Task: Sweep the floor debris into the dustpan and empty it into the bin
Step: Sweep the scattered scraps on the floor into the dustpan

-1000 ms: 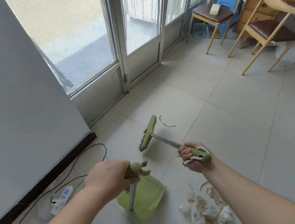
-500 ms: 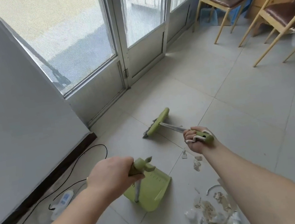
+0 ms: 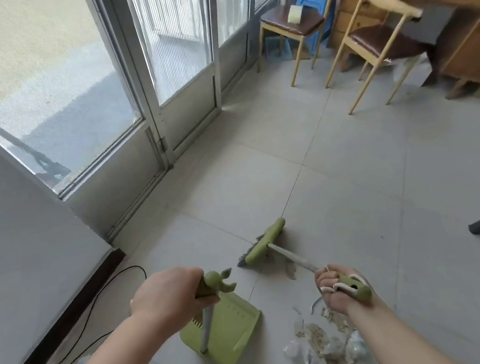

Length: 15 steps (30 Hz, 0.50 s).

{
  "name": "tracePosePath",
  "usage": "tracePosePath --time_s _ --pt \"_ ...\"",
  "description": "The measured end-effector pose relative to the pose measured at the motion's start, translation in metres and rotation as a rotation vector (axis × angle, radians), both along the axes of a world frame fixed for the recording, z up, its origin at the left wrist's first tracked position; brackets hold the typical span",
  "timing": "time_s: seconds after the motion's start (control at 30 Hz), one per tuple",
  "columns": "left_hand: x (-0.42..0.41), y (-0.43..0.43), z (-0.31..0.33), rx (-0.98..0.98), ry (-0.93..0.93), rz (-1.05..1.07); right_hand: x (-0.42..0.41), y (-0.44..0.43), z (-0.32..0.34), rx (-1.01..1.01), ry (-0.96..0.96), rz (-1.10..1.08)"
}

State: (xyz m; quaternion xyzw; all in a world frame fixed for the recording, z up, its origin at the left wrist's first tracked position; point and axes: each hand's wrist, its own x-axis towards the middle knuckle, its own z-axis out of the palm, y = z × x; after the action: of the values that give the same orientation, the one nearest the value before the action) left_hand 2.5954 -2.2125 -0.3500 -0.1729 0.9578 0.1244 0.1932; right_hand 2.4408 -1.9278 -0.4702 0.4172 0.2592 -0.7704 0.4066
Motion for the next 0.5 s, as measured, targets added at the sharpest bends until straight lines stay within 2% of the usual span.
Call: tracePosePath --time_s 0.5 --pt "0.005 0.014 0.022 0.011 0.014 -0.251 0.11 0.052 0.04 0.032 -0.092 -0.24"
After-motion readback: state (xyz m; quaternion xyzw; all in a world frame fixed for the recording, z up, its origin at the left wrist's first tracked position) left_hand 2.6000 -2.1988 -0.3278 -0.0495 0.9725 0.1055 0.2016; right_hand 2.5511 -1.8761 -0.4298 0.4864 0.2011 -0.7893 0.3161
